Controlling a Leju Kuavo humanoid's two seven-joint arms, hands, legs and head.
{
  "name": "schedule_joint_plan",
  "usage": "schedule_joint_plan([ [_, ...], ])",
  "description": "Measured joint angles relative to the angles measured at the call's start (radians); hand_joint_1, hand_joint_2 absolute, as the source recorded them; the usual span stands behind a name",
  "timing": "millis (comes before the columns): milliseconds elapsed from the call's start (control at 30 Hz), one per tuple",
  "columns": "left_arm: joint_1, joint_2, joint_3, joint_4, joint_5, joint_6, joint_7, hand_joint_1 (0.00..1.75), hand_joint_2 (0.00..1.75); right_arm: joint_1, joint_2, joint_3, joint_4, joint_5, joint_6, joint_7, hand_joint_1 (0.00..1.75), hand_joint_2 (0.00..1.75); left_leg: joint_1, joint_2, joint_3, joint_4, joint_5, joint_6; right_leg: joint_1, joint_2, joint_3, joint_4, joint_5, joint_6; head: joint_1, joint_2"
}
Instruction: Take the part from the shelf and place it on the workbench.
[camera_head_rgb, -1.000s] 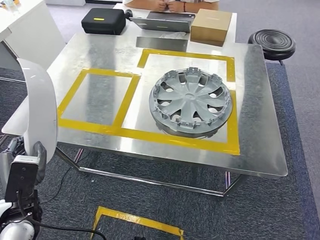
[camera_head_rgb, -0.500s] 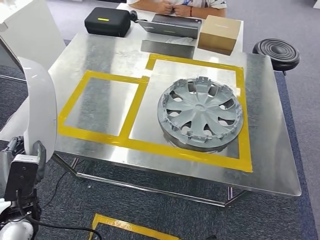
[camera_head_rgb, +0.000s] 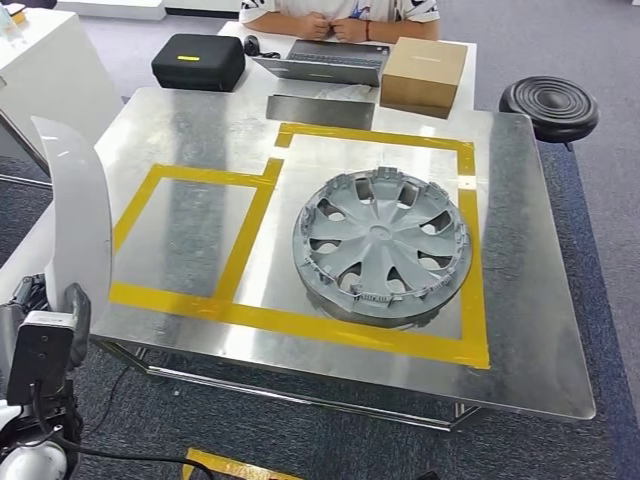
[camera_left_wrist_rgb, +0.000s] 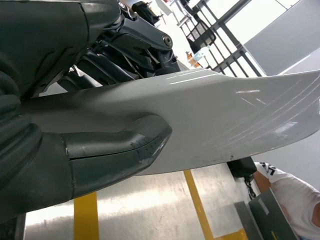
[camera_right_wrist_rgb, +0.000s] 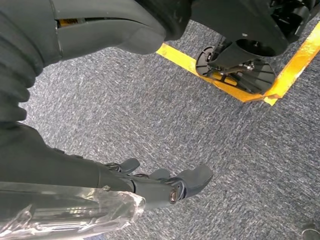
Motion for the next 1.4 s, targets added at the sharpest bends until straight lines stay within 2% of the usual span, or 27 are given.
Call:
schedule_joint_plan([
  [33, 0.0, 0.0, 0.001, 0.0, 0.0, -0.001, 0.001, 1.75, 1.75, 0.0, 0.0, 0.0, 0.0, 0.0, 0.0, 0.0, 0.0, 1.75, 0.0, 0.0, -0.013, -0.001, 0.004, 0.0, 0.0, 0.001, 0.006, 0.0, -0.005, 0.0, 0.0, 0.0],
  [67, 0.0, 0.0, 0.002, 0.0, 0.0, -0.001, 0.002, 1.75, 1.75, 0.0, 0.0, 0.0, 0.0, 0.0, 0.0, 0.0, 0.0, 1.75, 0.0, 0.0, -0.008, -0.037, 0.033, 0.002, 0.0, 0.002, 0.014, 0.0, -0.01, 0.001, 0.0, 0.0],
  [133, 0.0, -0.001, 0.007, 0.0, -0.001, -0.001, 0.004, 1.75, 1.75, 0.0, 0.0, 0.0, 0.0, 0.0, -0.001, 0.001, 0.0, 1.75, 0.0, 0.001, 0.03, -0.162, 0.127, 0.005, -0.001, 0.003, 0.03, 0.001, -0.023, 0.007, 0.0, 0.0],
  [200, -0.001, -0.005, 0.013, 0.0, -0.002, 0.004, 0.007, 1.75, 1.75, -0.001, 0.0, 0.0, 0.0, 0.0, -0.005, 0.005, 0.0, 1.75, -0.002, 0.002, 0.056, -0.248, 0.17, 0.013, 0.002, 0.005, 0.035, 0.002, -0.034, 0.018, -0.001, 0.0],
  [300, -0.001, -0.014, 0.018, 0.0, -0.003, 0.013, 0.013, 1.75, 1.75, 0.0, 0.0, 0.0, 0.0, 0.0, -0.01, 0.012, 0.0, 1.75, -0.002, 0.001, 0.063, -0.263, 0.175, 0.03, 0.004, 0.004, 0.033, -0.004, -0.048, 0.035, -0.002, 0.0],
  [367, -0.003, -0.02, 0.02, 0.0, -0.002, 0.016, 0.016, 1.75, 1.75, -0.002, 0.0, 0.0, 0.0, 0.0, -0.012, 0.015, 0.0, 1.75, 0.003, 0.001, 0.071, -0.266, 0.172, 0.042, 0.004, 0.003, 0.023, 0.031, -0.075, 0.046, 0.0, 0.0],
  [400, -0.005, -0.023, 0.021, 0.0, -0.002, 0.017, 0.017, 1.75, 1.75, -0.004, 0.0, 0.0, 0.0, 0.0, -0.014, 0.017, 0.0, 1.75, 0.004, 0.002, 0.074, -0.267, 0.17, 0.048, 0.003, 0.002, 0.0, 0.08, -0.102, 0.051, 0.0, 0.0],
  [467, -0.008, -0.028, 0.022, 0.0, -0.001, 0.019, 0.019, 1.75, 1.75, -0.005, 0.0, 0.0, 0.0, 0.0, -0.017, 0.024, 0.0, 1.75, 0.003, 0.003, 0.078, -0.267, 0.164, 0.055, 0.003, 0.002, -0.074, 0.215, -0.162, 0.057, 0.002, 0.0],
  [500, -0.008, -0.032, 0.023, 0.0, 0.0, 0.02, 0.019, 1.75, 1.75, -0.004, 0.0, 0.0, 0.0, 0.0, -0.017, 0.026, 0.0, 1.75, 0.003, 0.002, 0.08, -0.266, 0.161, 0.057, 0.002, 0.002, -0.105, 0.263, -0.173, 0.059, 0.002, 0.0],
  [533, -0.009, -0.035, 0.023, 0.0, 0.0, 0.02, 0.02, 1.75, 1.75, -0.003, 0.0, 0.0, 0.0, 0.0, -0.017, 0.028, 0.0, 1.75, 0.003, 0.001, 0.084, -0.266, 0.158, 0.057, 0.003, 0.002, -0.119, 0.277, -0.163, 0.058, 0.002, 0.0],
  [567, -0.009, -0.037, 0.023, 0.0, 0.001, 0.02, 0.021, 1.75, 1.75, -0.003, 0.0, 0.0, 0.0, 0.0, -0.017, 0.028, 0.0, 1.75, 0.003, -0.001, 0.09, -0.266, 0.154, 0.056, 0.003, 0.002, -0.111, 0.246, -0.131, 0.056, 0.002, 0.0],
  [633, -0.01, -0.041, 0.024, 0.0, 0.001, 0.02, 0.021, 1.75, 1.75, -0.004, 0.0, 0.0, 0.0, 0.0, -0.017, 0.029, 0.0, 1.75, 0.003, -0.002, 0.104, -0.266, 0.144, 0.051, 0.004, 0.002, -0.055, 0.112, -0.049, 0.048, 0.002, 0.0],
  [667, -0.011, -0.042, 0.024, 0.0, 0.001, 0.02, 0.021, 1.75, 1.75, -0.005, 0.0, 0.0, 0.0, 0.0, -0.018, 0.029, 0.0, 1.75, 0.001, -0.003, 0.11, -0.265, 0.14, 0.047, 0.005, 0.002, -0.026, 0.051, -0.02, 0.043, 0.002, 0.0],
  [700, -0.012, -0.043, 0.024, 0.0, 0.001, 0.02, 0.021, 1.75, 1.75, -0.006, 0.0, 0.0, 0.0, 0.0, -0.018, 0.029, 0.0, 1.75, 0.0, -0.003, 0.113, -0.265, 0.137, 0.043, 0.007, 0.002, -0.008, 0.016, -0.007, 0.039, 0.001, 0.0],
  [800, -0.013, -0.044, 0.024, 0.0, 0.001, 0.021, 0.021, 1.75, 1.75, -0.007, 0.001, 0.0, 0.0, 0.0, -0.019, 0.029, 0.0, 1.75, 0.001, -0.003, 0.115, -0.269, 0.136, 0.026, 0.009, 0.003, 0.002, -0.003, -0.002, 0.024, 0.0, 0.0],
  [867, -0.015, -0.045, 0.025, 0.0, 0.002, 0.021, 0.021, 1.75, 1.75, -0.007, 0.002, 0.0, 0.0, 0.0, -0.02, 0.029, 0.0, 1.75, 0.002, -0.002, 0.106, -0.246, 0.116, 0.015, 0.004, 0.003, 0.007, -0.014, 0.003, 0.012, -0.003, 0.0],
  [900, -0.016, -0.046, 0.026, 0.0, 0.002, 0.021, 0.022, 1.75, 1.75, -0.008, 0.003, 0.0, 0.0, 0.0, -0.02, 0.029, 0.0, 1.75, 0.002, -0.001, 0.088, -0.205, 0.091, 0.01, 0.001, 0.002, 0.01, -0.018, 0.005, 0.008, -0.005, 0.0],
  [967, -0.017, -0.046, 0.028, 0.0, 0.004, 0.021, 0.022, 1.75, 1.75, -0.008, 0.003, 0.0, 0.0, 0.0, -0.02, 0.03, 0.0, 1.75, 0.004, -0.001, 0.026, -0.075, 0.031, 0.001, 0.0, 0.001, 0.011, -0.019, 0.004, 0.004, -0.009, 0.0],
  [1000, -0.017, -0.046, 0.029, 0.0, 0.006, 0.021, 0.022, 1.75, 1.75, -0.008, 0.003, 0.0, 0.0, 0.0, -0.02, 0.031, 0.0, 1.75, 0.006, -0.001, -0.003, -0.02, 0.013, -0.002, -0.001, 0.001, 0.012, -0.019, 0.003, 0.003, -0.008, 0.0],
  [1033, -0.017, -0.046, 0.031, 0.0, 0.008, 0.02, 0.022, 1.75, 1.75, -0.007, 0.003, 0.0, 0.0, 0.0, -0.02, 0.032, 0.0, 1.75, 0.007, -0.001, -0.018, 0.005, 0.015, -0.004, -0.001, 0.001, 0.013, -0.019, 0.002, 0.003, -0.009, 0.0],
  [1067, -0.017, -0.046, 0.033, 0.0, 0.009, 0.02, 0.022, 1.75, 1.75, -0.007, 0.003, 0.0, 0.0, 0.0, -0.021, 0.033, 0.0, 1.75, 0.008, -0.001, -0.014, -0.008, 0.036, -0.005, -0.002, 0.002, 0.014, -0.019, 0.001, 0.004, -0.008, 0.0],
  [1133, -0.018, -0.046, 0.036, 0.0, 0.01, 0.02, 0.022, 1.75, 1.75, -0.007, 0.003, 0.0, 0.0, 0.0, -0.02, 0.033, 0.0, 1.75, 0.01, 0.001, 0.042, -0.13, 0.109, -0.006, -0.003, 0.004, 0.02, -0.018, -0.002, 0.009, -0.009, 0.0],
  [1200, -0.019, -0.047, 0.036, 0.0, 0.009, 0.02, 0.022, 1.75, 1.75, -0.008, 0.003, 0.0, 0.0, 0.0, -0.02, 0.033, 0.0, 1.75, 0.01, 0.002, 0.096, -0.246, 0.148, -0.002, 0.0, 0.006, 0.021, -0.015, -0.008, 0.02, -0.01, 0.0],
  [1233, -0.019, -0.047, 0.036, 0.0, 0.007, 0.022, 0.022, 1.75, 1.75, -0.008, 0.003, 0.0, 0.0, 0.0, -0.02, 0.033, 0.0, 1.75, 0.009, 0.001, 0.107, -0.271, 0.15, 0.003, 0.003, 0.007, 0.02, -0.015, -0.009, 0.025, -0.01, 0.0],
  [1333, -0.019, -0.047, 0.037, 0.0, -0.004, 0.031, 0.022, 1.75, 1.75, -0.007, 0.003, 0.0, 0.0, 0.0, -0.02, 0.033, 0.0, 1.75, 0.008, -0.001, 0.109, -0.279, 0.148, 0.025, 0.001, 0.006, 0.02, -0.016, -0.013, 0.042, -0.01, 0.0],
  [1400, -0.019, -0.046, 0.038, 0.0, -0.012, 0.035, 0.022, 1.75, 1.75, -0.008, 0.003, 0.0, 0.0, 0.0, -0.02, 0.033, 0.0, 1.75, 0.01, 0.0, 0.113, -0.282, 0.149, 0.038, 0.0, 0.003, -0.006, 0.038, -0.048, 0.051, -0.005, 0.0],
])
